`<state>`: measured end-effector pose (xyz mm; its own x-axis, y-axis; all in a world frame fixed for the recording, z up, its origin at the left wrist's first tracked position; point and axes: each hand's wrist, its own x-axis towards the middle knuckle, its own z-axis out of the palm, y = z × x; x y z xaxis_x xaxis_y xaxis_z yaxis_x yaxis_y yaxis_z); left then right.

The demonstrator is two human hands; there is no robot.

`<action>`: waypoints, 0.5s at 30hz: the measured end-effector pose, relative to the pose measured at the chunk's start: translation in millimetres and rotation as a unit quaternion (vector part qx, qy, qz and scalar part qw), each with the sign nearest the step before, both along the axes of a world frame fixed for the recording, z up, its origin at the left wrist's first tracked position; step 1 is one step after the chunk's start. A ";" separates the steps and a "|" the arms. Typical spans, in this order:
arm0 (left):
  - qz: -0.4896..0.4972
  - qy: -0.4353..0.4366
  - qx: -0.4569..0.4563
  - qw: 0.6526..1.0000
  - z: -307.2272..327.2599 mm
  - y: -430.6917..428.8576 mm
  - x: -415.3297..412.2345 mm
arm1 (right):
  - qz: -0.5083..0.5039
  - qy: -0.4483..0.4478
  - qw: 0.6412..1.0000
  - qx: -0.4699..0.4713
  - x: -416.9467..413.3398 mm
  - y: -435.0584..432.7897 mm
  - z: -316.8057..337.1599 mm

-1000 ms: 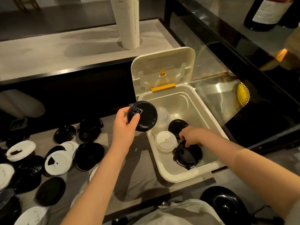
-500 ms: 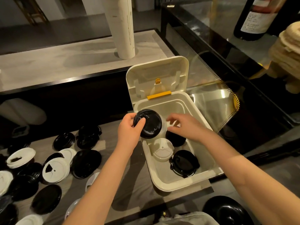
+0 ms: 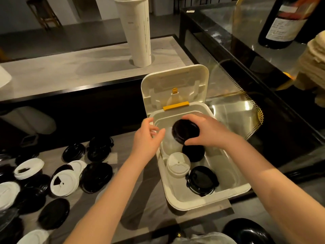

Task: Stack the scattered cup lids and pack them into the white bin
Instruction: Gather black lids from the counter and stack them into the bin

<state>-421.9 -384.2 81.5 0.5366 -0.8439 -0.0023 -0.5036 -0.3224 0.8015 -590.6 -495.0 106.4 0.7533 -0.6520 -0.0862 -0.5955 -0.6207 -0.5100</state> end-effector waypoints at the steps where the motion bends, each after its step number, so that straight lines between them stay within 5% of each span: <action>1: -0.019 -0.095 0.001 0.995 -1.9 3.5 4.3 | -0.018 0.044 0.999 -0.019 -4.4 -3.5 -3.3; 4: -0.117 -0.226 0.074 0.964 -14.6 8.9 17.2 | -0.031 0.178 0.982 -0.058 -9.3 -9.6 -19.8; 8: -0.179 -0.235 0.127 0.947 -29.2 11.3 20.8 | -0.010 0.301 0.951 -0.070 10.1 -15.6 -47.4; 15: -0.185 -0.273 0.148 0.932 -28.4 10.8 22.7 | 0.013 0.322 0.947 -0.005 25.7 -32.1 -96.0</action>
